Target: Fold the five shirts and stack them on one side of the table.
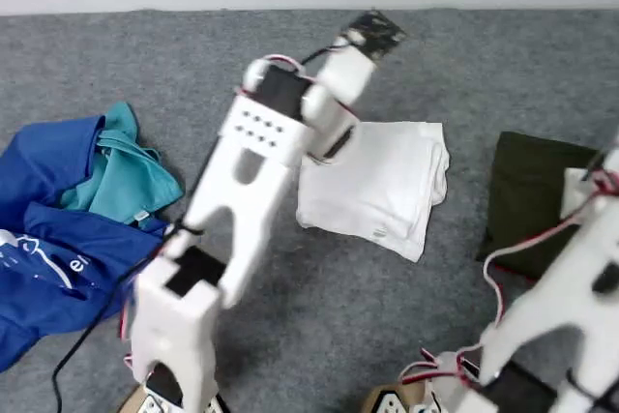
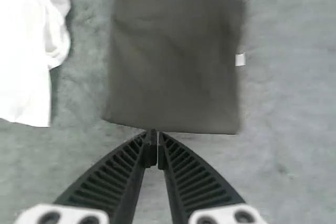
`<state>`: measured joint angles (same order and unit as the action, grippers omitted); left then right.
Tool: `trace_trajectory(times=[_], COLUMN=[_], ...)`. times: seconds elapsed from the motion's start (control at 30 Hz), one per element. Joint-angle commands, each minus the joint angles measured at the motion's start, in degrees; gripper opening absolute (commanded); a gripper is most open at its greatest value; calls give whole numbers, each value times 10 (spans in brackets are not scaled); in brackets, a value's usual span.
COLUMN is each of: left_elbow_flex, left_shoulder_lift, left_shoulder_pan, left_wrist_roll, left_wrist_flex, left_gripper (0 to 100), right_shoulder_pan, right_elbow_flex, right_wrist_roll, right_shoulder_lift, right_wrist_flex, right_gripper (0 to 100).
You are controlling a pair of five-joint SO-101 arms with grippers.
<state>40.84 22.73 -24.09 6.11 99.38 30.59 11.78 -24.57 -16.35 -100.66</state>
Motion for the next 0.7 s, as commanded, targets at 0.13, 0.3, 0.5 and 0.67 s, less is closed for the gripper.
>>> trace_trajectory(times=[0.13,0.3,0.5,0.67], left_elbow_flex=[-136,-182,-204,-219], left_shoulder_lift=[-219,-309,-387,-414], left_shoulder_pan=[128,239,359,448], left_wrist_roll=[4,28,137,171], left_wrist_flex=[12,11,11,10], left_gripper=[15,15,15,15], right_shoulder_pan=[-119,-198,-276,-320], right_elbow_flex=[5,21,128,234], right_wrist_roll=[78,114,152,153], right_shoulder_lift=[144,244,350,445], right_wrist_flex=[-15,27,79,85], right_gripper=[77,148,150,148])
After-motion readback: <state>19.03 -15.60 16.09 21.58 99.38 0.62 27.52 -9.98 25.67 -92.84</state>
